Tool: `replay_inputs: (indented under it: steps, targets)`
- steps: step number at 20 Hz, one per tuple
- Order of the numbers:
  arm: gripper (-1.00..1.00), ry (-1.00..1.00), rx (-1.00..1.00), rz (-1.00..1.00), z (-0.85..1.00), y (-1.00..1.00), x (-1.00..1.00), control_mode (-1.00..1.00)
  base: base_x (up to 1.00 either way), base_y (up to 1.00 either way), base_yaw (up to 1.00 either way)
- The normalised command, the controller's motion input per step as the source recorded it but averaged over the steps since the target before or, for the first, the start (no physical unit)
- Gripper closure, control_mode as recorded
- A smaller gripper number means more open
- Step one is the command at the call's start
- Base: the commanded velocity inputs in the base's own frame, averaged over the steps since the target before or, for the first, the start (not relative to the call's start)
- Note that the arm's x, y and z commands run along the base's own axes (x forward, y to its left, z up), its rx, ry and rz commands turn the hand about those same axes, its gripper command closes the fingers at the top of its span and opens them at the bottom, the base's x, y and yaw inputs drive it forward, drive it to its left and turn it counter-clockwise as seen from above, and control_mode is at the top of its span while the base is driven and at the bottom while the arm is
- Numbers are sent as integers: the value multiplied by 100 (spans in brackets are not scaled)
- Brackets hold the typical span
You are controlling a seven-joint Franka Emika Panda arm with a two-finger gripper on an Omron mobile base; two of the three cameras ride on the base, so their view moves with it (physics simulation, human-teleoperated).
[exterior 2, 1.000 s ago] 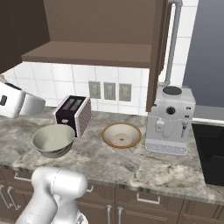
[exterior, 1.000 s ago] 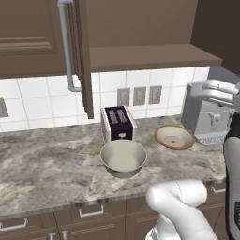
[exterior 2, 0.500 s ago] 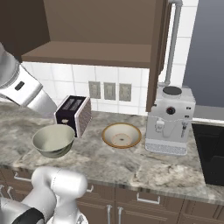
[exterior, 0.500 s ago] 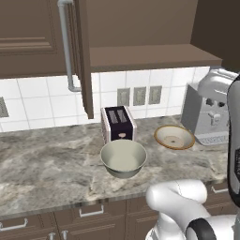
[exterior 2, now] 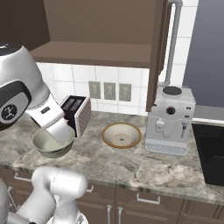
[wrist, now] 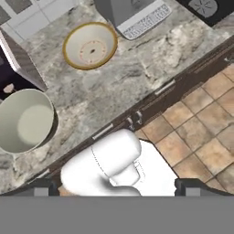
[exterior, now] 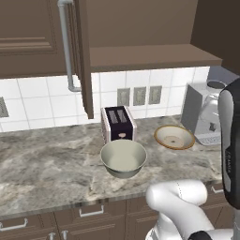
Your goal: Open the cabinet. Pick the bowls from the counter and place them in the cabinet. Then close the cabinet.
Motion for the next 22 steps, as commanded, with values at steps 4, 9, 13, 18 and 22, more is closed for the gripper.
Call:
replay_inputs:
  steps: [4, 9, 13, 18, 22]
  targets:
    - [-100, 0, 19, -12, -53, -23, 0, -100, 0, 0, 0]
    - [-100, 0, 23, -14, -58, -24, 3, -100, 0, 0, 0]
    - [-100, 0, 12, -14, -17, -26, 17, -100, 0, 0, 0]
    - [-100, 0, 7, -14, -24, -19, 11, -100, 0, 0, 0]
    - [-100, -4, 7, -15, -15, -14, 5, -100, 0, 0, 0]
